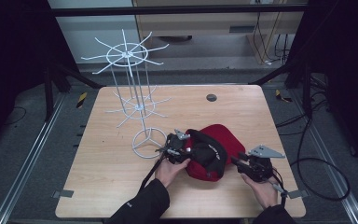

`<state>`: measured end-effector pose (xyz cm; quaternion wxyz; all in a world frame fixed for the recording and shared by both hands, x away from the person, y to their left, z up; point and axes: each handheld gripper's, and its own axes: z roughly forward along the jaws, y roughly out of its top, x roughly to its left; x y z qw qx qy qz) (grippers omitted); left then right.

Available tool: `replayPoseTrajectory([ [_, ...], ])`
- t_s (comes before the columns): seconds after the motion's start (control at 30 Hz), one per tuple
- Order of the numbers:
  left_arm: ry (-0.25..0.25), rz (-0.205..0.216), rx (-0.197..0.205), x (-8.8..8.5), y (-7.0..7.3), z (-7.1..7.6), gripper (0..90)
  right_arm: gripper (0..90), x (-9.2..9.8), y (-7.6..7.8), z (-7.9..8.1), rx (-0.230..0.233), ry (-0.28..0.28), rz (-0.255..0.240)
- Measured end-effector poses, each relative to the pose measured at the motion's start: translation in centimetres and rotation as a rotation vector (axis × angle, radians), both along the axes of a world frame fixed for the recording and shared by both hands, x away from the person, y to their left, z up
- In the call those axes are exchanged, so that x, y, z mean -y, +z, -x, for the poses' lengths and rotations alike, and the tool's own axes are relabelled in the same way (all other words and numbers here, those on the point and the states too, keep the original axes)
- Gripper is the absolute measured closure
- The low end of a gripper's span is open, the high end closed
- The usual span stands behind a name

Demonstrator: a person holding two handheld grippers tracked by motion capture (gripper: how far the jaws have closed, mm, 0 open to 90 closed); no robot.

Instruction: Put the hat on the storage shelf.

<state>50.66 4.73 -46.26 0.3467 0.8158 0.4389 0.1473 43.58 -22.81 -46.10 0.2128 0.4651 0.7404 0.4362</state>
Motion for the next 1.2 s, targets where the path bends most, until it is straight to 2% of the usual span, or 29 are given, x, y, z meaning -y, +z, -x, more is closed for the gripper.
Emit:
replayPoseTrajectory([
  [0.07,0.004,0.022,-0.011,-0.1,-0.1,0.0,50.2,67.8,-0.4,0.0,-0.2,-0.003,0.013,-0.008],
  [0.23,-0.005,0.028,-0.048,-0.4,-0.6,-0.1,55.8,77.6,-1.5,-0.6,-0.6,-0.02,0.066,0.014],
  [0.3,-0.007,0.047,-0.056,-0.5,-0.5,-0.1,58.3,80.1,-1.7,-1.0,-0.8,-0.04,0.074,0.033],
  [0.47,-0.011,0.077,-0.061,-1.0,-0.4,-0.2,63.8,84.7,-1.7,-1.5,-0.9,-0.064,0.085,0.035],
  [0.7,-0.001,0.108,-0.017,-1.9,0.3,0.0,67.4,88.0,-2.0,-1.9,-0.7,-0.091,0.105,0.058],
  [0.93,-0.005,0.143,0.001,-2.6,1.1,0.1,68.4,88.5,-2.1,-2.2,-0.6,-0.105,0.11,0.073],
  [1.0,-0.011,0.14,-0.003,-2.7,1.2,0.2,68.4,88.3,-2.2,-2.3,-0.5,-0.108,0.11,0.068],
  [1.07,-0.005,0.122,0.013,-2.5,1.0,0.2,68.0,88.0,-2.1,-2.3,-0.5,-0.109,0.112,0.064],
  [1.1,-0.009,0.114,0.009,-2.4,0.8,0.1,67.4,87.9,-2.1,-2.3,-0.5,-0.11,0.111,0.063],
  [1.17,-0.008,0.107,0.018,-2.3,0.7,0.2,63.1,87.8,-2.1,-2.3,-0.6,-0.105,0.111,0.066],
  [1.2,-0.012,0.092,0.035,-2.0,0.5,0.3,63.1,87.7,-2.1,-2.3,-0.5,-0.107,0.11,0.065],
])
